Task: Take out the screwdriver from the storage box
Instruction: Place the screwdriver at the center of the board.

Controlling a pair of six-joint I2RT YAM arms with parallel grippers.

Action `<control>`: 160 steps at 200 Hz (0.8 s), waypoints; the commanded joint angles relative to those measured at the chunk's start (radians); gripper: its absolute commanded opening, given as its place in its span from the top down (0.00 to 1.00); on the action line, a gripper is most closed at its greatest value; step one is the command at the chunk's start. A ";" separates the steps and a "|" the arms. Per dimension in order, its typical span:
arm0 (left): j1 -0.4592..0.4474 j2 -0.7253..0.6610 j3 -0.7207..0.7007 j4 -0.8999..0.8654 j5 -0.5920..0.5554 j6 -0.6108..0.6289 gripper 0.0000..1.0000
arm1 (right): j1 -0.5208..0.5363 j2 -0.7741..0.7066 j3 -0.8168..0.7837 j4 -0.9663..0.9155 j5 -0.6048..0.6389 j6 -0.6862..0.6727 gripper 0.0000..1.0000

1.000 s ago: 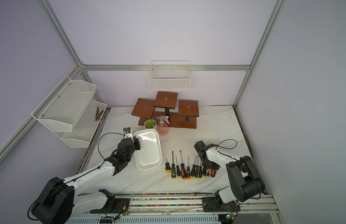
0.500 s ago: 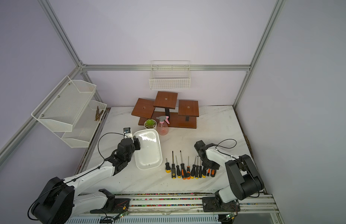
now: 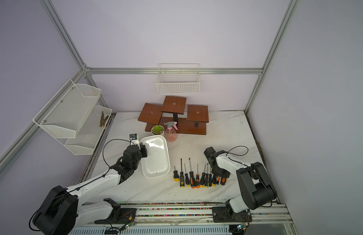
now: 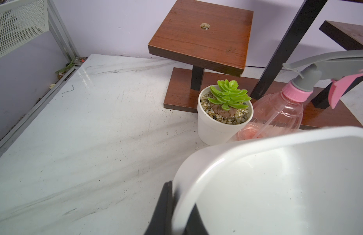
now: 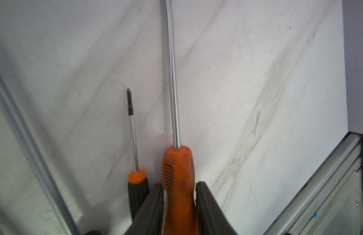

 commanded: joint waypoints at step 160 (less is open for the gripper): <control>0.006 -0.003 0.283 -0.411 0.083 0.025 1.00 | -0.002 -0.248 -0.017 -0.021 -0.038 0.017 0.63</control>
